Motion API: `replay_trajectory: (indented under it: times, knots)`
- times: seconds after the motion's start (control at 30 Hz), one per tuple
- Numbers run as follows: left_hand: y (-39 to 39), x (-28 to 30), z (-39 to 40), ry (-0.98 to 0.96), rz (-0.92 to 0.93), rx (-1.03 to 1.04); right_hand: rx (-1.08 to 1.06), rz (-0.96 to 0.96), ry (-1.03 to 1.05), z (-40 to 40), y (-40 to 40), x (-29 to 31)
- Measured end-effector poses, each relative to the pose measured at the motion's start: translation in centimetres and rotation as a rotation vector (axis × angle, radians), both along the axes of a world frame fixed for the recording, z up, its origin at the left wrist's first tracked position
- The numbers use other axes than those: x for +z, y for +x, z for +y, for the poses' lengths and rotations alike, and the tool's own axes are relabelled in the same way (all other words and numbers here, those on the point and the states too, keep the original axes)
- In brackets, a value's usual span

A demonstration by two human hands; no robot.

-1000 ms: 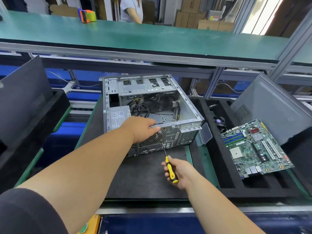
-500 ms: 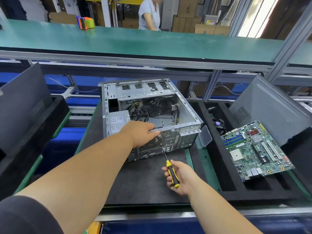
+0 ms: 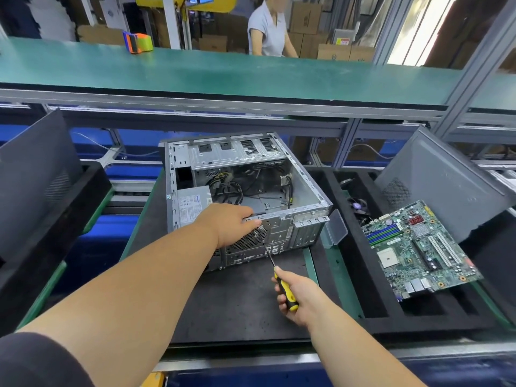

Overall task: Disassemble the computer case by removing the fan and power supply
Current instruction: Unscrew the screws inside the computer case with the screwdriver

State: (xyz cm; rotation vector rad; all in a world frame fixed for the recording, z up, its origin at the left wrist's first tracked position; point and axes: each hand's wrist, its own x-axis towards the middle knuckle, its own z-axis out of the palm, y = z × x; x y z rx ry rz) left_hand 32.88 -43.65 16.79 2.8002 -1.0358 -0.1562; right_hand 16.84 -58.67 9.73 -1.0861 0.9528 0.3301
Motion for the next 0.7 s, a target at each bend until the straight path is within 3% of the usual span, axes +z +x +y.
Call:
replay_trajectory:
  times: [0.27, 0.7]
  knots:
    - [-0.1, 0.1, 0.0, -0.010, -0.008, -0.002, -0.003, -0.029, 0.155, 0.2, 0.1, 0.2]
    - [-0.2, 0.2, 0.0, -0.008, 0.007, 0.035, 0.069, -0.026, -0.079, 0.4, -0.3, 1.0]
